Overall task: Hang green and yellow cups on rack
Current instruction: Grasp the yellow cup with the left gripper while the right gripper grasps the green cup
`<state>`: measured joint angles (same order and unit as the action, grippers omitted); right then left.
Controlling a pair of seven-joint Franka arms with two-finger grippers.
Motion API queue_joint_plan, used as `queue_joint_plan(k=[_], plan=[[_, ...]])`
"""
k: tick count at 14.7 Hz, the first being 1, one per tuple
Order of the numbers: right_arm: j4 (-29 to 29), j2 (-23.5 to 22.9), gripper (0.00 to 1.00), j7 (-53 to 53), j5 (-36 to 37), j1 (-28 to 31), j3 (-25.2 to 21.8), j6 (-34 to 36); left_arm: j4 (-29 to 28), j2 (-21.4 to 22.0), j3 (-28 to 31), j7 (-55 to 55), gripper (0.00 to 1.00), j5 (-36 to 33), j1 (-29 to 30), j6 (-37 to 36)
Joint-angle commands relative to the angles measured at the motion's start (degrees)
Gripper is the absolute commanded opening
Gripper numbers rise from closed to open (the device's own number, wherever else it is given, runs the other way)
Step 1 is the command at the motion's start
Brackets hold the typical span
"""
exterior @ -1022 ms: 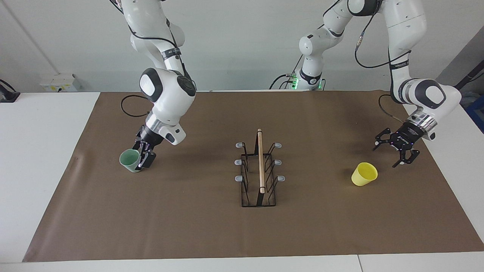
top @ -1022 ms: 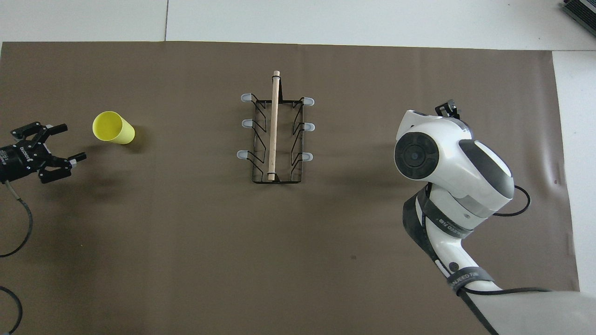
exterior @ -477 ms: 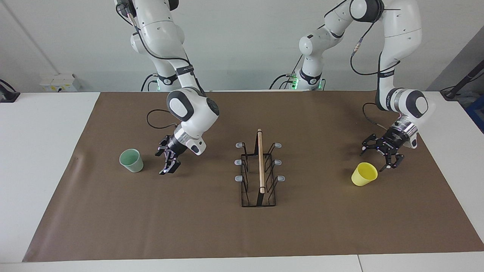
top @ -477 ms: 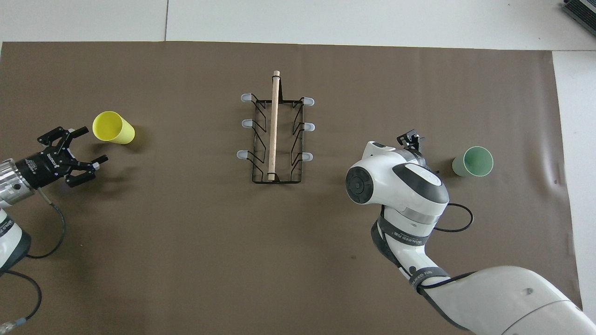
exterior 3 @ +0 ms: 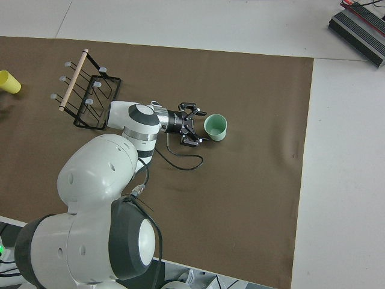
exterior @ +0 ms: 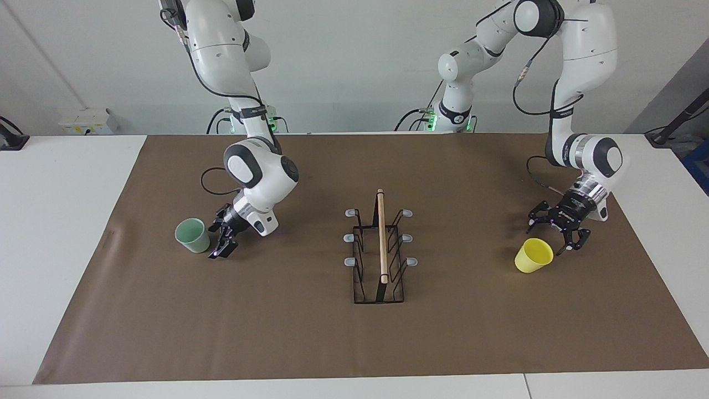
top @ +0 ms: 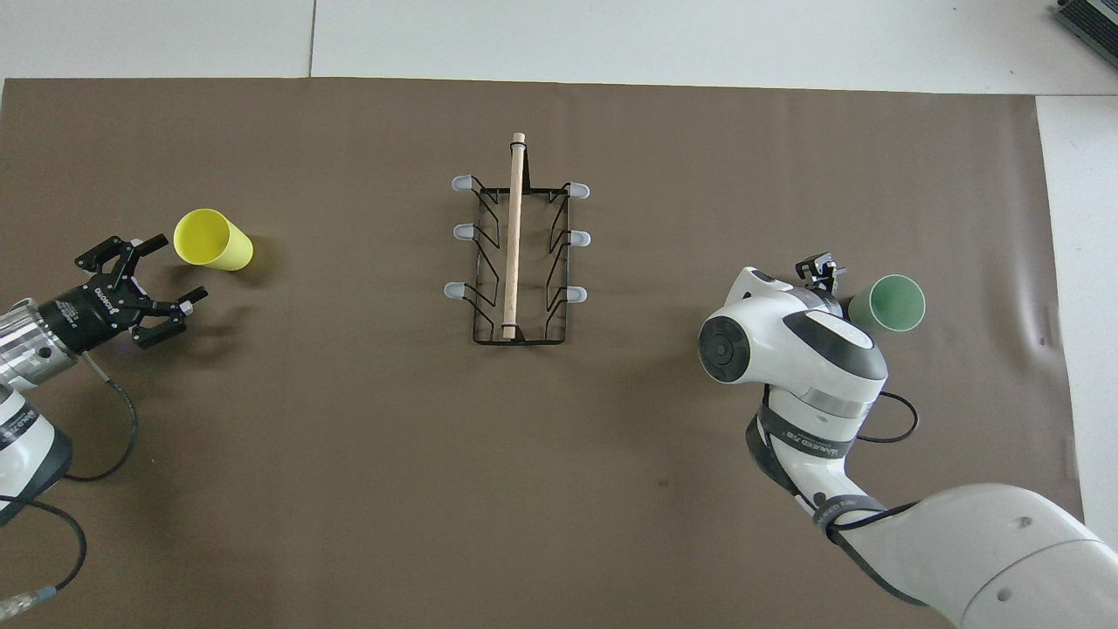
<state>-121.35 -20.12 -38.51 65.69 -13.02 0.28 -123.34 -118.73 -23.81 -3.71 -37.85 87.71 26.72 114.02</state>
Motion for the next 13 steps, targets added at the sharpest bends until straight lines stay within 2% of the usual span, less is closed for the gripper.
queue_joint_plan(k=[1, 8, 13], plan=[[-2.4, 1.7, 1.0, 1.9, 1.8, 1.2, 0.5, -2.2, 1.8, -2.5, 0.1, 1.5, 1.0, 2.0, -0.4, -0.4], [-2.7, 1.6, 1.0, 1.8, 6.8, 5.6, 0.5, -4.1, 1.9, -3.4, 0.2, 2.3, 1.0, 4.9, -3.0, 1.6], [-2.9, 1.5, 1.0, 1.9, 8.7, 6.7, 0.5, -4.6, 2.3, -4.1, 0.2, 4.0, 1.0, 6.2, -4.5, 3.5]])
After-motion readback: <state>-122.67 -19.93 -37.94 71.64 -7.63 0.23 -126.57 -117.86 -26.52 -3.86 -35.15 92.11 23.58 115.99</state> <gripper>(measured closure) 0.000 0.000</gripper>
